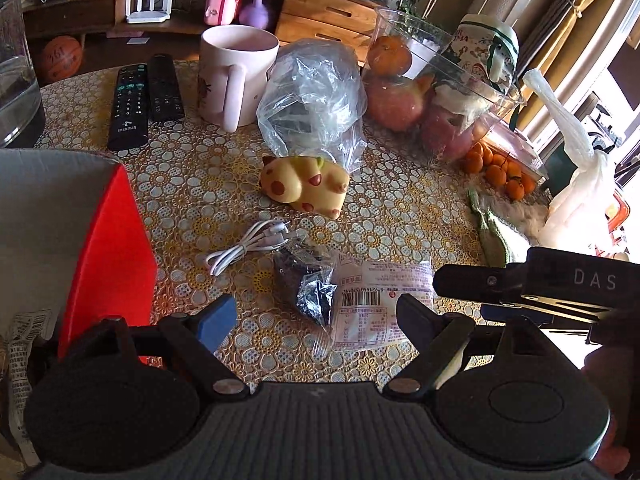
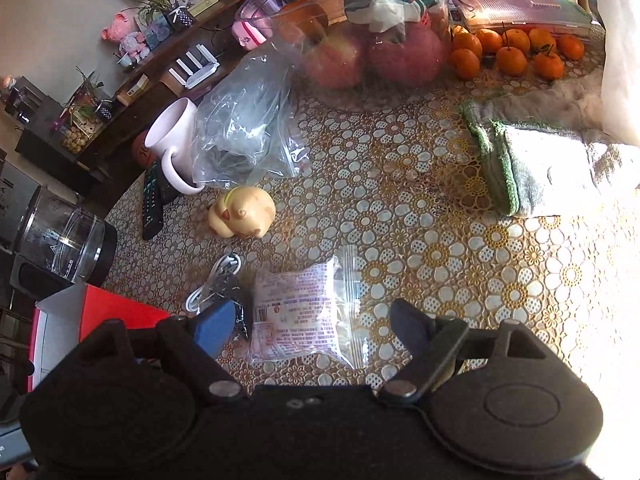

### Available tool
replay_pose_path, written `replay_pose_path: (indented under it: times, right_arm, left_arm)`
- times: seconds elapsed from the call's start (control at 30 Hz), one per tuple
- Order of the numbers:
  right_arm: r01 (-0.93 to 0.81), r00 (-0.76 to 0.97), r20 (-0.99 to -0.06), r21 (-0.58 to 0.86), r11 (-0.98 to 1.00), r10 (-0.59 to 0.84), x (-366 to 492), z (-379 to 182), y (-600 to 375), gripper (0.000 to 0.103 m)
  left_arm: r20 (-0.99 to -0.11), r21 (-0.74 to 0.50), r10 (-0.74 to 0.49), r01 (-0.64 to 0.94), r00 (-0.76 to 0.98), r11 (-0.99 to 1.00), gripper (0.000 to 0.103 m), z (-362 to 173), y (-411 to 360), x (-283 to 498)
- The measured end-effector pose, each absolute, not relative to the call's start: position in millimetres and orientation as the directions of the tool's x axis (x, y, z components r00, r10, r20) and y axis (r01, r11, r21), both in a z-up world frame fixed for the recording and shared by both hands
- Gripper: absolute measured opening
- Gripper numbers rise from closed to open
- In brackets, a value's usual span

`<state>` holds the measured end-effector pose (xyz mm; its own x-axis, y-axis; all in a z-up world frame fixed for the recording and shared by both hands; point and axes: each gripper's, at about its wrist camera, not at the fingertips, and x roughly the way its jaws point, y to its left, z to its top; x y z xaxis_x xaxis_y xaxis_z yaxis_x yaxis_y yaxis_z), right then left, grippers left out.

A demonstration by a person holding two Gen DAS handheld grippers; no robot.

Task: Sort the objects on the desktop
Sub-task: 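Grasp the pink-labelled zip bag with the right gripper while the left grasps the small black packet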

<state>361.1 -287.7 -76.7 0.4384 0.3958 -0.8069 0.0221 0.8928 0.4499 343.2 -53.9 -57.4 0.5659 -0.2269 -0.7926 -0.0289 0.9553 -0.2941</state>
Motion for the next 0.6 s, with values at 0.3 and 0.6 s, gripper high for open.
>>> replay_pose_path:
  times: [0.3,0.6]
  right_arm:
    - [0.041,0.405,-0.821,0.456,0.889,0.402,380,-101,-277,0.081]
    - [0.026,0.393,-0.836,0.426,0.904,0.383,388,-111,-267,0.070]
  left_arm:
    - [-0.797,-0.237,-0.161,-0.057,0.582,0.970,0.087,-74,-60,357]
    - [-0.794,-0.215,-0.144,-0.052,0.591,0.975,0.087,-88,-64,363]
